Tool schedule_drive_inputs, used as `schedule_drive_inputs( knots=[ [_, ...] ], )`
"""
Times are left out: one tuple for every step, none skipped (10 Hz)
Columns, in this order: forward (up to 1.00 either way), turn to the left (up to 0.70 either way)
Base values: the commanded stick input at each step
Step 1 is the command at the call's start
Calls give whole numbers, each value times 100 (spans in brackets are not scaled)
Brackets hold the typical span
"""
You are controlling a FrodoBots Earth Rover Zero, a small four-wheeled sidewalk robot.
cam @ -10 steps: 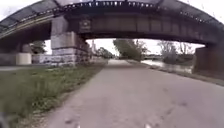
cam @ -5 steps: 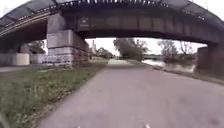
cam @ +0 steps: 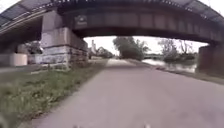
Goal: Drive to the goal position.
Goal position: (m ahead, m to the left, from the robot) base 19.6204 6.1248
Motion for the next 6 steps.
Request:
schedule_drive_inputs(
  knots=[
    [100,0],
    [100,0],
    [100,0],
    [100,0],
    [100,0],
    [100,0]
  ],
)
